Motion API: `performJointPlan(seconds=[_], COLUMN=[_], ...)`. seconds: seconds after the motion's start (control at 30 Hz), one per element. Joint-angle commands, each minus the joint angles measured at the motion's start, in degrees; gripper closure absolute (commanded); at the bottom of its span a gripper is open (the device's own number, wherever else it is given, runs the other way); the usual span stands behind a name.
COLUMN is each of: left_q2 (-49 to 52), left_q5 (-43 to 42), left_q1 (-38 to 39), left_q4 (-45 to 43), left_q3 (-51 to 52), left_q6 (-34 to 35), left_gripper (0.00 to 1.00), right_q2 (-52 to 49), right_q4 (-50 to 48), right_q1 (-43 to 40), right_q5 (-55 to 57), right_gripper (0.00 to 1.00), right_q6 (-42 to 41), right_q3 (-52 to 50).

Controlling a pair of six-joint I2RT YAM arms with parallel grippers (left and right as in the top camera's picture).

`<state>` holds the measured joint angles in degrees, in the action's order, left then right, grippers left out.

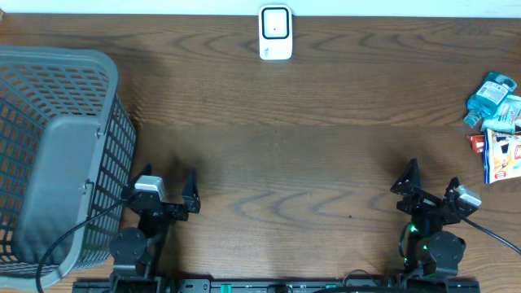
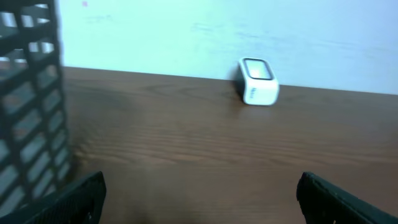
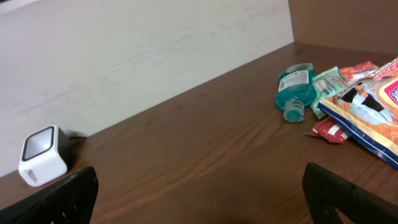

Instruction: Scan the item barcode

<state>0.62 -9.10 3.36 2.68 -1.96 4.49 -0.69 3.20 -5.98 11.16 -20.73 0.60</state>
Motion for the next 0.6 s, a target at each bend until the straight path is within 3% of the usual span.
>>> performJointPlan(seconds=[0.0, 0.57], left_q2=[-0.52, -0.46], left_q5=[5.97, 7.21], left_q1=[1.29, 1.55], left_q4=[1.11, 1.27], left_q3=[1.73, 1.73], left_q6=[0.15, 0.72], left_gripper=[0.02, 0.02], right_q2=[0.37, 0.37], right_q4=[-0.02, -0.02], right_q1=[-0.35, -0.35], right_q5=[-0.17, -0.17], right_gripper=[0.01, 0.01], right_q6=[0.66, 0.66], right_q3=[-0.28, -0.28])
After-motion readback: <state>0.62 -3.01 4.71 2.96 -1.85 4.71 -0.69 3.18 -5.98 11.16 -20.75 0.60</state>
